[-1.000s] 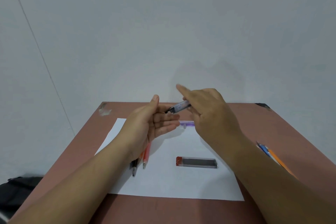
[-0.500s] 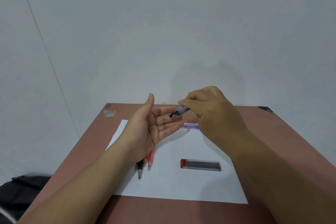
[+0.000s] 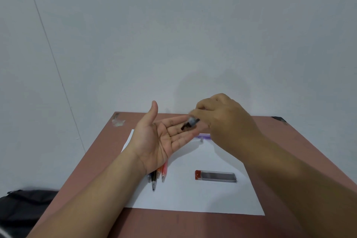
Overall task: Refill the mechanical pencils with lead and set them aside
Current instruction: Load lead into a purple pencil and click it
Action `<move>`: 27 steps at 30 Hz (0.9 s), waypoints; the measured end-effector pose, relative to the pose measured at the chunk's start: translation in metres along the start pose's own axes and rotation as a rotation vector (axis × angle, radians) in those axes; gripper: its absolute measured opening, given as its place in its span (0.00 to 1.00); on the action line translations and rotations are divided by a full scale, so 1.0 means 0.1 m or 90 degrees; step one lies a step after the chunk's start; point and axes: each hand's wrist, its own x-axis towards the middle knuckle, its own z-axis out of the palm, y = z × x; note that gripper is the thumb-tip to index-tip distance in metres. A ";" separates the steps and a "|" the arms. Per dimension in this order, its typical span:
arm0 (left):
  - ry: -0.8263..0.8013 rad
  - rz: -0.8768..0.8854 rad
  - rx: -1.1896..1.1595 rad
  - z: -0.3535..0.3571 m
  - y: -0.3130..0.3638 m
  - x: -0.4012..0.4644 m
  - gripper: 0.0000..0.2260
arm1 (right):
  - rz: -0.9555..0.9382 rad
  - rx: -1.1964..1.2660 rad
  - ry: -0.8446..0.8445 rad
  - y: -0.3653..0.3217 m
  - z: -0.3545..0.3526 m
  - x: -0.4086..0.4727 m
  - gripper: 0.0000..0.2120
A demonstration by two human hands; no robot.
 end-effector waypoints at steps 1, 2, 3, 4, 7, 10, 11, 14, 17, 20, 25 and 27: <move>-0.002 -0.001 -0.004 0.00 0.00 0.00 0.42 | 0.001 -0.003 0.004 0.00 -0.01 0.01 0.34; -0.004 -0.003 -0.007 0.00 0.00 0.00 0.42 | 0.006 -0.011 0.003 0.00 -0.02 0.02 0.37; -0.008 -0.005 -0.011 -0.01 0.01 0.01 0.42 | 0.006 -0.017 0.002 0.00 -0.02 0.03 0.39; -0.010 -0.006 -0.014 -0.01 0.01 0.01 0.42 | 0.002 -0.022 -0.001 0.00 -0.02 0.02 0.38; -0.004 -0.003 -0.009 -0.01 0.01 0.01 0.42 | 0.000 -0.024 -0.003 0.03 0.00 0.00 0.37; -0.004 -0.006 -0.004 -0.01 0.01 0.01 0.42 | 0.021 -0.022 -0.016 0.04 0.01 -0.02 0.43; -0.005 -0.006 -0.005 -0.01 0.01 0.01 0.42 | 0.014 -0.020 -0.012 0.03 0.00 -0.04 0.39; 0.001 -0.010 0.006 -0.03 0.00 0.02 0.42 | 0.030 -0.017 -0.013 0.06 0.02 -0.07 0.42; -0.008 -0.013 0.008 -0.03 0.00 0.01 0.42 | 0.039 0.004 -0.029 0.04 0.03 -0.10 0.39; -0.009 -0.020 0.018 -0.04 0.00 0.02 0.43 | 0.055 0.011 -0.030 0.03 0.03 -0.11 0.42; -0.014 -0.025 0.016 -0.06 -0.01 0.04 0.43 | 0.076 0.006 -0.054 -0.02 0.02 -0.11 0.51; -0.018 -0.025 0.019 -0.06 -0.01 0.04 0.44 | 0.104 0.001 -0.053 -0.05 -0.01 -0.10 0.56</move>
